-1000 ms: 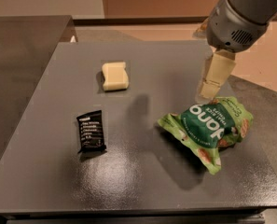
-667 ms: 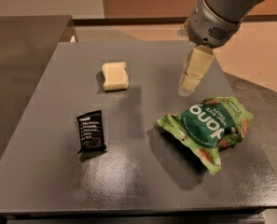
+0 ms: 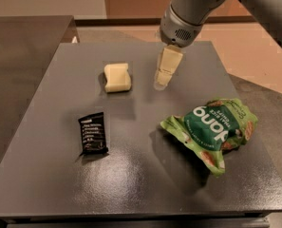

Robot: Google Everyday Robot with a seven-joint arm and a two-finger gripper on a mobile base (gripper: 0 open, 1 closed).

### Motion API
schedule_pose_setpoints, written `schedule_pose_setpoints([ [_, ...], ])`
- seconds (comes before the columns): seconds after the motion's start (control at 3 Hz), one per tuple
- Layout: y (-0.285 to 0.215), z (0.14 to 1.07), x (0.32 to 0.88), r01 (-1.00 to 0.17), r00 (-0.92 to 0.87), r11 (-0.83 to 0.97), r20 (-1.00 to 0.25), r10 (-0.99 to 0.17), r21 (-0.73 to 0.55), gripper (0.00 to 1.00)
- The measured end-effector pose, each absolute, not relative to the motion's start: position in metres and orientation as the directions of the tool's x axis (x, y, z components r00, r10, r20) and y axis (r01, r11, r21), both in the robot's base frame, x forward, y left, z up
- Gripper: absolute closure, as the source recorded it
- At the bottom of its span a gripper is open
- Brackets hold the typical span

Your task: Pick sponge

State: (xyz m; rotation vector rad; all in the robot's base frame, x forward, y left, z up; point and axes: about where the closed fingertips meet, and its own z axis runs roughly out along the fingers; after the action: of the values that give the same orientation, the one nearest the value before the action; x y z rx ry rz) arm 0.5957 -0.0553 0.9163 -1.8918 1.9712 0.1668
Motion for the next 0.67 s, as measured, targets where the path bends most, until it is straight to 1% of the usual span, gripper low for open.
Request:
schedule_pose_setpoints([
  [0.67, -0.012, 0.883, 0.618, -0.985, 0.023, 0.041, -0.366, -0.931, -0.165, 0.00],
])
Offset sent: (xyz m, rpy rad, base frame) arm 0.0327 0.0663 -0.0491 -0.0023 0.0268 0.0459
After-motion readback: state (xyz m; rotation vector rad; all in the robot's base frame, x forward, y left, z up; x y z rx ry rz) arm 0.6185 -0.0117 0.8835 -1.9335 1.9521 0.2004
